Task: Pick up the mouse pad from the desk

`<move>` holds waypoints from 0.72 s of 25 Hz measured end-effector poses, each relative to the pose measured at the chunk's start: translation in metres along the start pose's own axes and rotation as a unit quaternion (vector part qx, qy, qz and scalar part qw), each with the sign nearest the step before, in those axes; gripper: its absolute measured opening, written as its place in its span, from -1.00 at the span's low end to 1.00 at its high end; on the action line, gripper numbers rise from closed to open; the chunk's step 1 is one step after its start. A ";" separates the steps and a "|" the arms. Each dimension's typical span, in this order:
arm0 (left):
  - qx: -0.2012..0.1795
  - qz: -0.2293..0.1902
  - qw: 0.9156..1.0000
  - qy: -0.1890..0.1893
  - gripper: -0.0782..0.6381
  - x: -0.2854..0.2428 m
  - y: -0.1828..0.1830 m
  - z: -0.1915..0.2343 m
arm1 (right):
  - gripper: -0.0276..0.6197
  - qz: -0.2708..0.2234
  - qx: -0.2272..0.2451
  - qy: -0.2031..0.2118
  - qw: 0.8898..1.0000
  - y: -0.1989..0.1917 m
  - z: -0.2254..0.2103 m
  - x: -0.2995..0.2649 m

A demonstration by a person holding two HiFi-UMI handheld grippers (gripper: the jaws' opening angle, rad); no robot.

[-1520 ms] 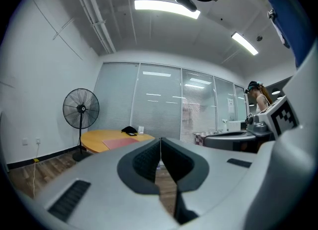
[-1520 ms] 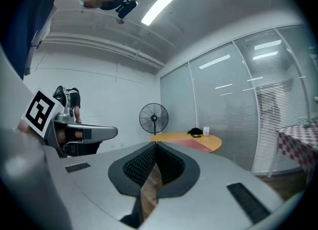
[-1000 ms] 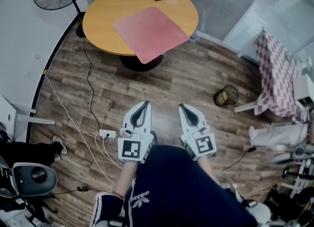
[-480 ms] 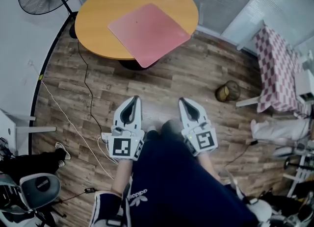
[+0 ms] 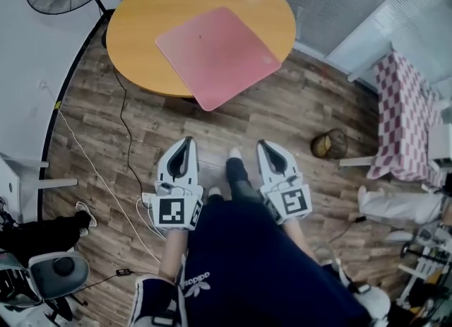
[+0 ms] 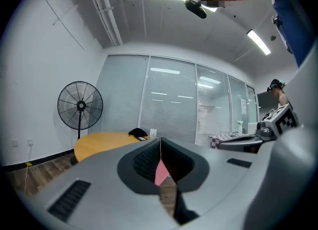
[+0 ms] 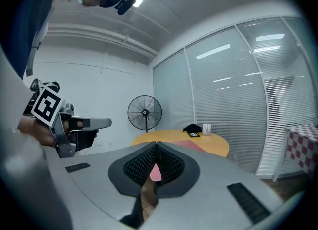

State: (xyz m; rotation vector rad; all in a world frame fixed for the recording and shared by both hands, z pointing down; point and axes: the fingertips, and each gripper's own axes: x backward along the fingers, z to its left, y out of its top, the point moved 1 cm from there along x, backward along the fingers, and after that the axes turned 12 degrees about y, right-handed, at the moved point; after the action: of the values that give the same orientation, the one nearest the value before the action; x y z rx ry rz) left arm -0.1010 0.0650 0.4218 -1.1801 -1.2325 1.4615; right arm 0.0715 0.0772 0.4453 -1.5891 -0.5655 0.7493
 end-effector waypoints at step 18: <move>0.009 -0.020 0.996 0.087 -0.76 -0.148 0.034 0.002 | -0.90 0.014 0.027 0.070 0.997 0.032 -0.159 -0.093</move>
State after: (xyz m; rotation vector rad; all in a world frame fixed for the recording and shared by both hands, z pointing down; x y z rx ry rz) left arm -0.0778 -0.0842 0.4068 -1.2374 -1.1155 1.3085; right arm 0.1251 -0.1023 0.4379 -1.5886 -0.4193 0.6630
